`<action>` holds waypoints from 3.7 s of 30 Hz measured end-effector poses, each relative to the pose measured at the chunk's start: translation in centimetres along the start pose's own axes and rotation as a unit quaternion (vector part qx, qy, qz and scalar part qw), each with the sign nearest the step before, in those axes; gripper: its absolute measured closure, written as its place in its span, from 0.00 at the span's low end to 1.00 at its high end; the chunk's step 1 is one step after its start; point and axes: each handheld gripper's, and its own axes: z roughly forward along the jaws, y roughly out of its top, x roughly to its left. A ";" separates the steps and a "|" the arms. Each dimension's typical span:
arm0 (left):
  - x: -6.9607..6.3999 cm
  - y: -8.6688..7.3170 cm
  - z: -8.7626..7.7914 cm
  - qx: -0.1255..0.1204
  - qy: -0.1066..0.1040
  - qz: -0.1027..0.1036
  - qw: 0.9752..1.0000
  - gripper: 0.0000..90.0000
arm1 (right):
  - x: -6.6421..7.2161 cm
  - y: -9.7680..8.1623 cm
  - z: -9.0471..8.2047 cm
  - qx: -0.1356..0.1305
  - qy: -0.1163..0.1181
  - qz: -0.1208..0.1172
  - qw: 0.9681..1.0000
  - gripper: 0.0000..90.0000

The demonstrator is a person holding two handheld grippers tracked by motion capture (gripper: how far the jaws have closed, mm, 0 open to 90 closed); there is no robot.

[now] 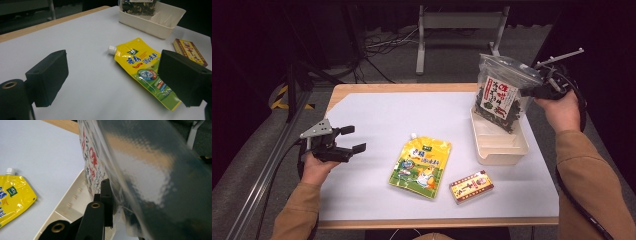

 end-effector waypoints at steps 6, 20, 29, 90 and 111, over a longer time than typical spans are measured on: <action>-0.4 0.2 0.8 0.013 -0.002 0.003 1.000 0.11 | -0.5 -0.6 0.0 -0.002 0.004 0.011 1.000 0.87; -1.0 0.6 1.9 0.021 -0.015 0.007 1.000 0.11 | -1.0 -1.4 -1.3 -0.059 -0.001 0.019 0.998 0.39; -1.2 0.8 2.3 0.019 -0.026 0.011 0.999 0.11 | -0.7 -2.6 -2.8 -0.077 0.004 0.006 0.997 0.33; -5.6 1.5 3.7 0.089 -0.047 0.004 0.995 0.22 | 12.2 -3.1 2.0 -0.082 0.203 -0.135 0.966 0.36; -6.6 -0.7 3.9 0.107 -0.047 -0.011 0.993 0.20 | 14.9 -2.3 9.3 -0.012 0.232 -0.132 0.964 0.36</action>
